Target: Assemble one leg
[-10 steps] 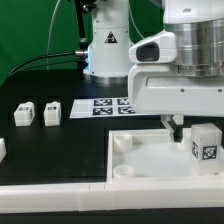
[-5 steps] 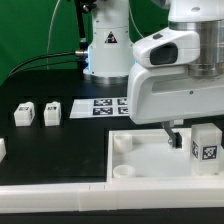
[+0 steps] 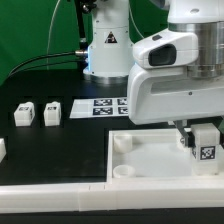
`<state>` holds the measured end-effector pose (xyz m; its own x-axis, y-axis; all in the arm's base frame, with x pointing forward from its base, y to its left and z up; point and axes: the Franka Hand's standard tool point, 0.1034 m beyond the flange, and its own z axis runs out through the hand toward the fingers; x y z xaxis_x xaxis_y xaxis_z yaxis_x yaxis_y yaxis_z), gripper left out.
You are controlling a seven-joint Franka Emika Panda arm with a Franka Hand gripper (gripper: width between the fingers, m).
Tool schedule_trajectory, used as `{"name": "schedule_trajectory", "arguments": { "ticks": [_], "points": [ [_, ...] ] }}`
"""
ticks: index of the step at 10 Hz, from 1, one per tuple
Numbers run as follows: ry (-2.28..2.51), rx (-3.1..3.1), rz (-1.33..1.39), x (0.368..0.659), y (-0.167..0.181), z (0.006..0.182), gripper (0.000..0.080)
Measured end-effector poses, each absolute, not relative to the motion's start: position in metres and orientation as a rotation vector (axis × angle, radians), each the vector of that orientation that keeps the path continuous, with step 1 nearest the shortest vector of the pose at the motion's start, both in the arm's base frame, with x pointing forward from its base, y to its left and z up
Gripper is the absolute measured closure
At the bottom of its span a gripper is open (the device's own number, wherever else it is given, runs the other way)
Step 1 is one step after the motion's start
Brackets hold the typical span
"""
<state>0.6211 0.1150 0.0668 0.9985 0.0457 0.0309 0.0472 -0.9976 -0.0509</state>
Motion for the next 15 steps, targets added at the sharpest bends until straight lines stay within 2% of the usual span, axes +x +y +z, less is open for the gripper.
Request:
{"name": "schedule_trajectory", "arguments": {
  "ticks": [4,8,13,15],
  "points": [
    [0.157,-3.081,-0.044,0.6214,0.1155,0.0670,0.0509],
    [0.953,-2.922,-0.061,0.6208,0.1168,0.0667,0.0509],
    [1.977,-2.316,-0.012,0.6215,0.1217,0.0665,0.0508],
    [2.152,-2.129,0.020,0.6227,0.1201,0.0664,0.0508]
  ]
}}
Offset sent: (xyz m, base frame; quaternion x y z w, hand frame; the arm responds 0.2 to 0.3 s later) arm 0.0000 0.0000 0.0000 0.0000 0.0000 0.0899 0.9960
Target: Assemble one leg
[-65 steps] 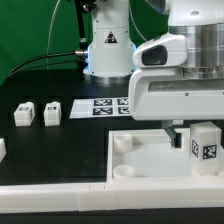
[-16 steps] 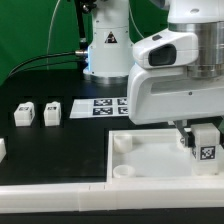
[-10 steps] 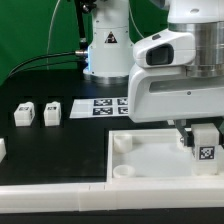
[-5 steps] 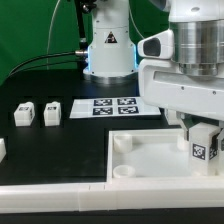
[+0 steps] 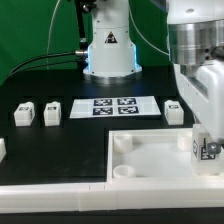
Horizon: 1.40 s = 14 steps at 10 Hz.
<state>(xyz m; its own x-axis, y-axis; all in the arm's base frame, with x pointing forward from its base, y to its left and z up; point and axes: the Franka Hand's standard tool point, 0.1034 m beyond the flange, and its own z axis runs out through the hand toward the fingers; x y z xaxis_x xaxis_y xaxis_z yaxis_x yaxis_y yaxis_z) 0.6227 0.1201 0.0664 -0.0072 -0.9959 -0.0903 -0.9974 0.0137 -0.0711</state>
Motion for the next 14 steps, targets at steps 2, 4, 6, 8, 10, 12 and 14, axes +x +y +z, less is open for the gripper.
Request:
{"name": "schedule_trajectory", "arguments": {
  "ticks": [2,4,6,8,10,12,14],
  "points": [
    [2.267,-1.989,0.038,0.6234,0.1204,0.0664,0.0508],
    [2.278,-1.976,0.040,0.6234,0.1205,0.0663,0.0395],
    [2.233,-2.026,0.036,0.6233,0.1206,0.0661,0.0261],
    [2.195,-2.067,0.033,0.6230,0.1207,0.0654,0.0157],
    [1.918,-2.337,0.017,0.6219,0.1214,0.0649,0.0151],
    [1.582,-2.614,-0.014,0.6215,0.1225,0.0659,0.0150],
    [1.319,-2.773,-0.017,0.6197,0.1203,0.0639,0.0150]
  ]
}}
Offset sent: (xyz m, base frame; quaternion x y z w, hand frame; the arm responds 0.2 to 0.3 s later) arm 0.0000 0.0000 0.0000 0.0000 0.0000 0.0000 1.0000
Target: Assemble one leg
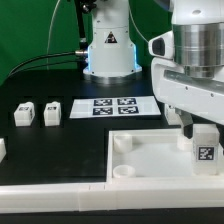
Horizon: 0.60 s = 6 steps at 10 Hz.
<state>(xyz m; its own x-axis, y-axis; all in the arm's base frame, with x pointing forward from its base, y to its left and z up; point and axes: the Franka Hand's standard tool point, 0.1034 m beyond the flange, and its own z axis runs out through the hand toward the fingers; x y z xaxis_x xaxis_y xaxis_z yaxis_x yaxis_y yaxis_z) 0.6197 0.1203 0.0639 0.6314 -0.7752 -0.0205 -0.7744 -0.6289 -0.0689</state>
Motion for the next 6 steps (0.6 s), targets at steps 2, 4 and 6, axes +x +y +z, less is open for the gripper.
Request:
{"name": "schedule_trajectory", "arguments": {
  "ticks": [2,4,6],
  "points": [
    [1.062,-2.887,-0.026,0.6201,0.1142,0.0622,0.0150],
    [0.743,-3.004,-0.016,0.6198,0.1143,0.0640,0.0150],
    [0.432,-3.076,-0.011,0.6213,0.1167,0.0689,0.0150]
  ]
}}
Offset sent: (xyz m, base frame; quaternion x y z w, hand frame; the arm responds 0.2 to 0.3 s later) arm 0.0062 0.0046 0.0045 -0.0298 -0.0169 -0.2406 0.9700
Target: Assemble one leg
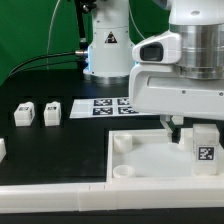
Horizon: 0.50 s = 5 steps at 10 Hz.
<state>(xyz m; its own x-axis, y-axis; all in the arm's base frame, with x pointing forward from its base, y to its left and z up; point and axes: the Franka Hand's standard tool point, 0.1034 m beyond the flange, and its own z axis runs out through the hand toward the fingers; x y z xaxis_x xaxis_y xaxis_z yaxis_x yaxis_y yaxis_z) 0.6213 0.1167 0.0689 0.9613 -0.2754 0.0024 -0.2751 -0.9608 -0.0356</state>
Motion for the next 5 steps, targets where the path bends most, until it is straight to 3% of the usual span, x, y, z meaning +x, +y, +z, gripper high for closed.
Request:
{"name": "schedule_trajectory", "arguments": {
  "ticks": [5],
  "points": [
    [0.206,-3.101,-0.030,0.6229,0.1207,0.0741,0.0180]
  ]
}}
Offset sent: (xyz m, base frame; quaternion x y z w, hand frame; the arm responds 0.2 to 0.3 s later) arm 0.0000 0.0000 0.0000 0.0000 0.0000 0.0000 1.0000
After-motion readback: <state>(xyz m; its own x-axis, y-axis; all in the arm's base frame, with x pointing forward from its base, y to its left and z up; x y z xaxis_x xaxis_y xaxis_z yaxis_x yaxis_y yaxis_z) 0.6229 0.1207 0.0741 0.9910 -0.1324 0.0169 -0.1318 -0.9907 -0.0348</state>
